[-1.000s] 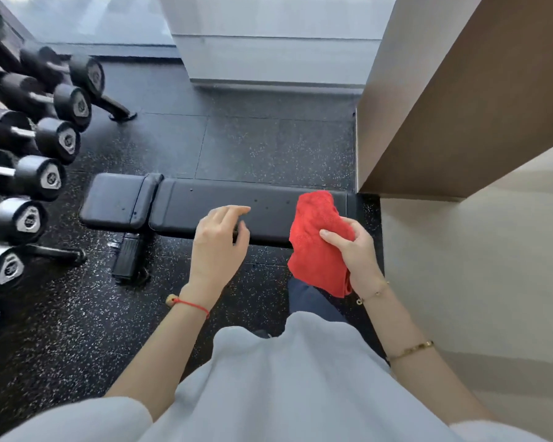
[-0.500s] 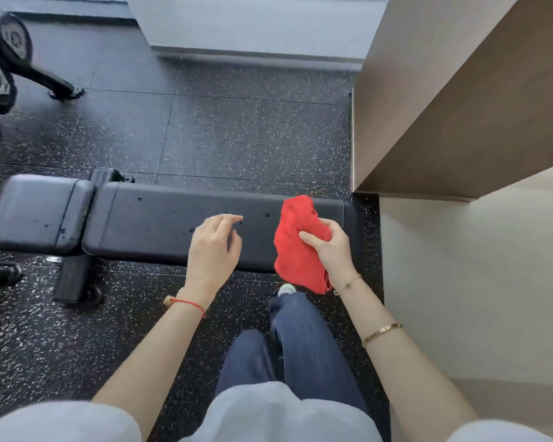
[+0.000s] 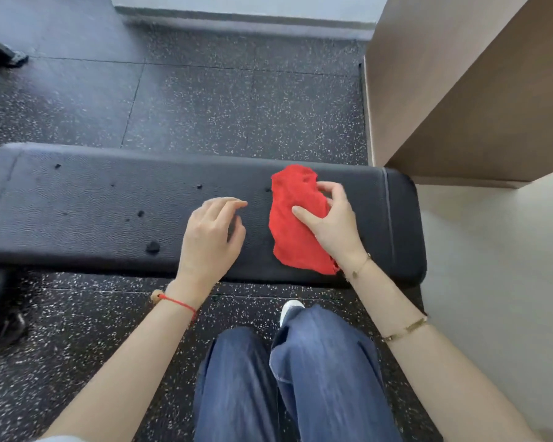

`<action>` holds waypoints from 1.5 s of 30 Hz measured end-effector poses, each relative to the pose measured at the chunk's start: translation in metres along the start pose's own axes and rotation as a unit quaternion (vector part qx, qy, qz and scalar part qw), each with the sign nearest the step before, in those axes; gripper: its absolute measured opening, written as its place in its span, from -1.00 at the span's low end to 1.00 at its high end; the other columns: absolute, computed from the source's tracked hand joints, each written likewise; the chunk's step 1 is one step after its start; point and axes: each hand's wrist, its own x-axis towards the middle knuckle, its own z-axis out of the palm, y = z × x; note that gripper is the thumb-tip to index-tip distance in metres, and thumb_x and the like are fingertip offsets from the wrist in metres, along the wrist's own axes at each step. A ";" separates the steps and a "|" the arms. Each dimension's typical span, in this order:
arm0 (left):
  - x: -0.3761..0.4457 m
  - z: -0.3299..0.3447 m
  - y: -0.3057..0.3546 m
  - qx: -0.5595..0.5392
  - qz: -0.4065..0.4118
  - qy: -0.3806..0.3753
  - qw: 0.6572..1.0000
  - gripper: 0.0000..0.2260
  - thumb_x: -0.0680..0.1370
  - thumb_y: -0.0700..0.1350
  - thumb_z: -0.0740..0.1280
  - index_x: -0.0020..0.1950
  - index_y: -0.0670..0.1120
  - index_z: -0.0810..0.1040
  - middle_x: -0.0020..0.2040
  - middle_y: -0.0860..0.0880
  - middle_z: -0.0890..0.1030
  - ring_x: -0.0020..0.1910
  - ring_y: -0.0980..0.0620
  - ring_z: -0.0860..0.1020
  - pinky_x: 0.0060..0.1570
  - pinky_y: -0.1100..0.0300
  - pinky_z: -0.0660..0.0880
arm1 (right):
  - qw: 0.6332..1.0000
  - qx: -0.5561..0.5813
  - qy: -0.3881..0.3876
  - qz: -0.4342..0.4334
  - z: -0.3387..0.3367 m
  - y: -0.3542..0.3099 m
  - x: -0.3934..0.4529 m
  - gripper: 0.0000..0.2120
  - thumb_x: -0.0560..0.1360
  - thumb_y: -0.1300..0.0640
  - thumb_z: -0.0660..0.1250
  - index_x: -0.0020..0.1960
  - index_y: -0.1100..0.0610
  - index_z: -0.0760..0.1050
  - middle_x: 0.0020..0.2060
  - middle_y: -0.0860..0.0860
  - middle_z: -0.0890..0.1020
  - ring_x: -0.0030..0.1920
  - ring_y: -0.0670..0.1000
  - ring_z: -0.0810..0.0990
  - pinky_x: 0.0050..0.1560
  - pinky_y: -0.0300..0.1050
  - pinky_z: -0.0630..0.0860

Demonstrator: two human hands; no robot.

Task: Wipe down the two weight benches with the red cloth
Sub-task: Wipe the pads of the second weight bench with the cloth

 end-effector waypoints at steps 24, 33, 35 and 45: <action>-0.024 0.068 -0.037 0.009 0.061 0.072 0.996 -0.77 0.55 -0.15 0.26 0.17 -0.10 0.58 0.17 -0.01 0.60 0.22 -0.06 0.51 0.25 0.04 0.41 | 0.856 -0.473 0.059 -0.201 0.008 0.091 -0.019 -0.41 0.46 -0.25 0.08 0.49 -0.25 0.19 0.53 -0.13 0.23 0.53 0.16 0.13 0.50 0.19 0.01; -0.022 0.070 -0.038 0.008 0.056 0.085 0.995 -0.78 0.52 -0.16 0.27 0.14 -0.08 0.59 0.16 0.02 0.60 0.20 -0.05 0.51 0.24 0.06 0.40 | 0.867 -0.466 0.054 -0.170 0.026 0.069 0.014 -0.51 0.57 -0.23 0.09 0.49 -0.27 0.19 0.55 -0.13 0.18 0.47 0.23 0.17 0.48 0.10 0.05; -0.022 0.069 -0.039 0.006 0.054 0.082 0.995 -0.77 0.52 -0.16 0.28 0.14 -0.07 0.59 0.17 0.02 0.61 0.21 -0.05 0.52 0.25 0.06 0.40 | 0.856 -0.466 0.029 -0.221 0.028 0.076 -0.007 -0.52 0.57 -0.20 0.09 0.48 -0.27 0.22 0.53 -0.15 0.22 0.44 0.20 0.22 0.47 0.09 0.08; -0.024 0.071 -0.039 0.010 0.057 0.085 0.995 -0.77 0.53 -0.16 0.25 0.15 -0.07 0.58 0.17 0.02 0.60 0.20 -0.05 0.51 0.25 0.07 0.40 | 0.885 -0.441 0.130 -0.067 -0.032 0.084 0.033 -0.55 0.58 -0.11 0.10 0.47 -0.23 0.26 0.54 -0.11 0.19 0.48 0.20 0.16 0.48 0.08 0.07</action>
